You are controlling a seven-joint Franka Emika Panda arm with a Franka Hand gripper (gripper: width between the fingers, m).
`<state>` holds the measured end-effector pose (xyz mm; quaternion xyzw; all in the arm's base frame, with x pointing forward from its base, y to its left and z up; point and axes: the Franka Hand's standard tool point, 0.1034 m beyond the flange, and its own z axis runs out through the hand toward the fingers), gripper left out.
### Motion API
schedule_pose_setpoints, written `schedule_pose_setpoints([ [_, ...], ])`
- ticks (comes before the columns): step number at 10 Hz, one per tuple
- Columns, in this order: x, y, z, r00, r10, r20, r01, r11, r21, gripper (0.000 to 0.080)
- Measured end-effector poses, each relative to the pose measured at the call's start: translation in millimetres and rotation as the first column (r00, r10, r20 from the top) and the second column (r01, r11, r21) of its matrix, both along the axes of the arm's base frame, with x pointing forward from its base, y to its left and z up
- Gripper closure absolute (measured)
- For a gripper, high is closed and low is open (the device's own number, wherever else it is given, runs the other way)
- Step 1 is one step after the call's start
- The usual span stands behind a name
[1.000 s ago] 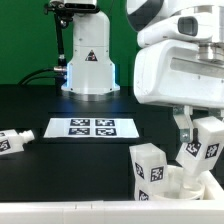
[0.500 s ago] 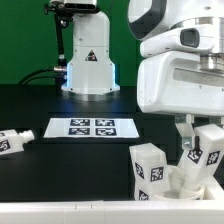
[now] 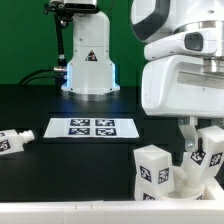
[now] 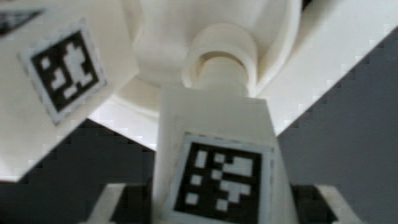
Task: Assemble stool
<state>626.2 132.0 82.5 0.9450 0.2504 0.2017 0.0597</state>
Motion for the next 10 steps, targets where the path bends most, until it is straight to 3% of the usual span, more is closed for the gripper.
schedule_pose_setpoints([
  [10,-1.7,-8.7,-9.3,1.000,0.012,0.012,-0.012,1.000,-0.003,0.0479],
])
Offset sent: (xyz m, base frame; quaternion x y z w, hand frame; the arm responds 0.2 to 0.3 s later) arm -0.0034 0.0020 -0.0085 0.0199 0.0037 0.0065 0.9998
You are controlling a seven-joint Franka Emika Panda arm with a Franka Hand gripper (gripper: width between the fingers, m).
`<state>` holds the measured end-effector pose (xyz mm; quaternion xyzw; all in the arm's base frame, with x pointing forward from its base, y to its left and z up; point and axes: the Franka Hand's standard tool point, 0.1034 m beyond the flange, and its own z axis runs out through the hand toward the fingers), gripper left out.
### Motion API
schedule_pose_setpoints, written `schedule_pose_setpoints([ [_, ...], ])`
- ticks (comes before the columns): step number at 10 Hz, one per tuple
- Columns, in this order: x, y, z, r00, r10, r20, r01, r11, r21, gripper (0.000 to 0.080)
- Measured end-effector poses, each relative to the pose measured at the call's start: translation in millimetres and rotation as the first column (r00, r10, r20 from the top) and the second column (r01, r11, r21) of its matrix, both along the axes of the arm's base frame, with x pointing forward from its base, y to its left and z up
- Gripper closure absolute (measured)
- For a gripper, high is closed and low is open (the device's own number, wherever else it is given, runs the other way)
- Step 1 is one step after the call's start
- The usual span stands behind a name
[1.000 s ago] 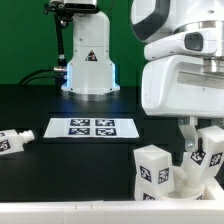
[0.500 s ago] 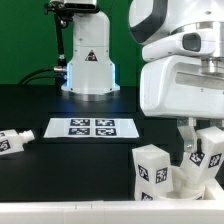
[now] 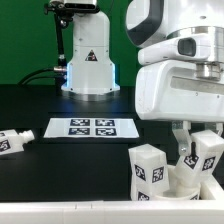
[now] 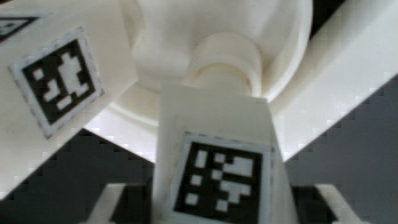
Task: Assemble stool
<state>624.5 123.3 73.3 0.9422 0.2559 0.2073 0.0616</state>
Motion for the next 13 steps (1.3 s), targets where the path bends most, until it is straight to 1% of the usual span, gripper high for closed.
schedule_pose_setpoints([
  [3,0.9,0.4,-0.4,1.000,-0.004,0.007,0.004,1.000,0.006,0.0478],
  [4,0.9,0.4,-0.4,1.000,-0.004,0.007,0.004,1.000,0.006,0.0387],
  [5,0.8,0.3,-0.4,1.000,-0.005,0.006,0.005,1.000,0.006,0.0244],
  [6,0.5,-0.8,0.0,1.000,-0.013,-0.008,0.013,1.000,0.002,0.0178],
  [7,-0.4,-5.9,7.6,0.992,-0.076,-0.097,0.076,0.997,-0.008,0.0158],
  [8,0.3,-2.6,17.4,0.978,-0.141,-0.157,0.143,0.990,0.005,0.0158],
  [9,-3.0,3.5,19.2,0.950,-0.191,-0.245,0.193,0.981,-0.016,0.0151],
  [11,1.0,3.2,25.1,0.879,-0.268,-0.394,0.256,0.963,-0.084,0.0151],
  [12,6.9,8.2,25.9,0.888,-0.257,-0.382,0.237,0.967,-0.099,0.0151],
  [13,6.7,7.5,24.6,0.892,-0.245,-0.379,0.225,0.969,-0.097,0.0151],
])
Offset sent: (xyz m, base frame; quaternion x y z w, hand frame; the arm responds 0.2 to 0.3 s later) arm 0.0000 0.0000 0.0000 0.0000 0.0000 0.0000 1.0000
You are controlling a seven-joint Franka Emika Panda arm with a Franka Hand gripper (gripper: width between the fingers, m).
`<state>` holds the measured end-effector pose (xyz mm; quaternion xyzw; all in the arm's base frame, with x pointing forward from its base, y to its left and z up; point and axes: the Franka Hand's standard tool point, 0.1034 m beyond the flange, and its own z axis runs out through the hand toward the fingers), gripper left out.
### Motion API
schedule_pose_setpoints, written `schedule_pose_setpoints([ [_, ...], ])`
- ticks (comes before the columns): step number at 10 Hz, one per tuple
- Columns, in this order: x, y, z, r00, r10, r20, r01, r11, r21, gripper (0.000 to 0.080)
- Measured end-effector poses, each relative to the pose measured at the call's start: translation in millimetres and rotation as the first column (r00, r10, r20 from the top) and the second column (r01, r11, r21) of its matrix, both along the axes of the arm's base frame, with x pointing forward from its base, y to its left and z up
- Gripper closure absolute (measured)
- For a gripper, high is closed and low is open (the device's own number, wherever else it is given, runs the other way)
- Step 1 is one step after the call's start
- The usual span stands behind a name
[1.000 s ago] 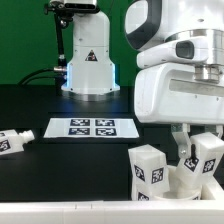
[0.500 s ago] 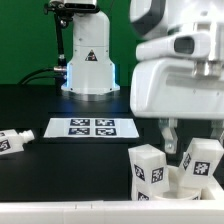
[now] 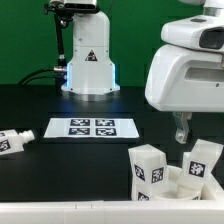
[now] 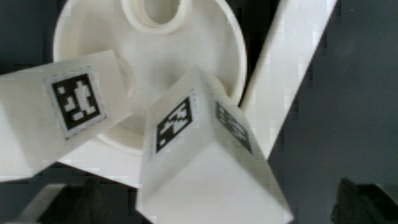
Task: Assemble stool
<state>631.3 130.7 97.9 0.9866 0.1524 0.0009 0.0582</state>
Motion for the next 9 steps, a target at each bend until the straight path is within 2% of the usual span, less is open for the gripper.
schedule_pose_setpoints([
  [1,0.6,-3.0,-0.1,0.999,0.035,-0.006,-0.035,0.999,-0.001,0.0151],
  [2,1.4,-7.1,-0.5,0.986,0.158,-0.051,-0.158,0.987,-0.006,0.0151],
  [4,4.4,4.3,1.1,0.909,0.407,-0.088,-0.407,0.913,0.013,0.0151],
  [5,3.3,4.3,0.4,0.872,0.481,-0.093,-0.482,0.876,0.014,0.0151],
  [8,4.5,-1.9,-0.5,0.788,0.604,-0.118,-0.608,0.794,0.008,0.0151],
  [9,4.2,0.6,-6.3,0.781,0.610,-0.130,-0.614,0.789,0.010,0.0151],
])
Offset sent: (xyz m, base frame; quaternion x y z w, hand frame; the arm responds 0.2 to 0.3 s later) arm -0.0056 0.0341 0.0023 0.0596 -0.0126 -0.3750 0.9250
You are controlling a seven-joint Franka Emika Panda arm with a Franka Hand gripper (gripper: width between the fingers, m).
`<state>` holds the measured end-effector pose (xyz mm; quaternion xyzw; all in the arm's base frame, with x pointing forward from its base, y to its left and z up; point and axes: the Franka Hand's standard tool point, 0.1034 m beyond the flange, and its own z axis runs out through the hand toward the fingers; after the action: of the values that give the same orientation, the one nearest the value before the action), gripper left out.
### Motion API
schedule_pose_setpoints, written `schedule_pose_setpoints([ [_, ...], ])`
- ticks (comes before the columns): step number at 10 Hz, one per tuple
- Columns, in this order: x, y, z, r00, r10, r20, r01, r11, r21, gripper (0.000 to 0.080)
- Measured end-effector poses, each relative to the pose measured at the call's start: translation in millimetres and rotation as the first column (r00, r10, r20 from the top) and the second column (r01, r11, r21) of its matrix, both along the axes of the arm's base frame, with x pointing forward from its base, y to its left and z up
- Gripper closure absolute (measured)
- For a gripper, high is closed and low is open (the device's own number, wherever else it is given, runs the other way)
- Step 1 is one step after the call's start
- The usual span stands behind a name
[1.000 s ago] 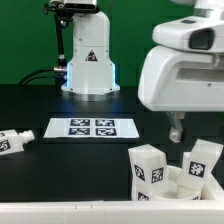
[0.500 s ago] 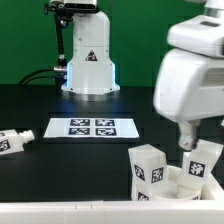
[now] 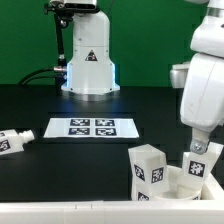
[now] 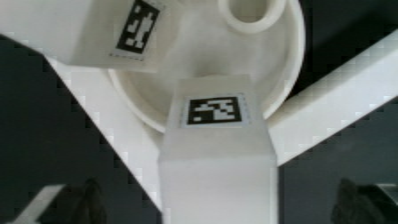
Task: Assemble stool
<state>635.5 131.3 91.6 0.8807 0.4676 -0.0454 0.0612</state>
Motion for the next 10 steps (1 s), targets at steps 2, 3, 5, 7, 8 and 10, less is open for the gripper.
schedule_pose_setpoints([
  [2,-1.0,-0.3,-10.3,0.997,-0.078,-0.005,0.078,0.997,-0.004,0.0151],
  [3,-0.8,-0.6,-10.2,0.995,-0.100,-0.001,0.100,0.995,-0.005,0.0274],
  [5,-0.9,-0.9,-10.5,0.991,-0.132,0.004,0.132,0.991,-0.005,0.0412],
  [7,-0.8,-0.9,-10.5,0.953,-0.301,0.031,0.301,0.954,-0.005,0.0466],
  [8,-0.8,-1.0,-10.4,0.932,-0.360,0.040,0.360,0.933,-0.004,0.0466],
  [10,-0.5,-6.1,-10.2,0.824,-0.563,0.063,0.564,0.826,0.010,0.0466],
])
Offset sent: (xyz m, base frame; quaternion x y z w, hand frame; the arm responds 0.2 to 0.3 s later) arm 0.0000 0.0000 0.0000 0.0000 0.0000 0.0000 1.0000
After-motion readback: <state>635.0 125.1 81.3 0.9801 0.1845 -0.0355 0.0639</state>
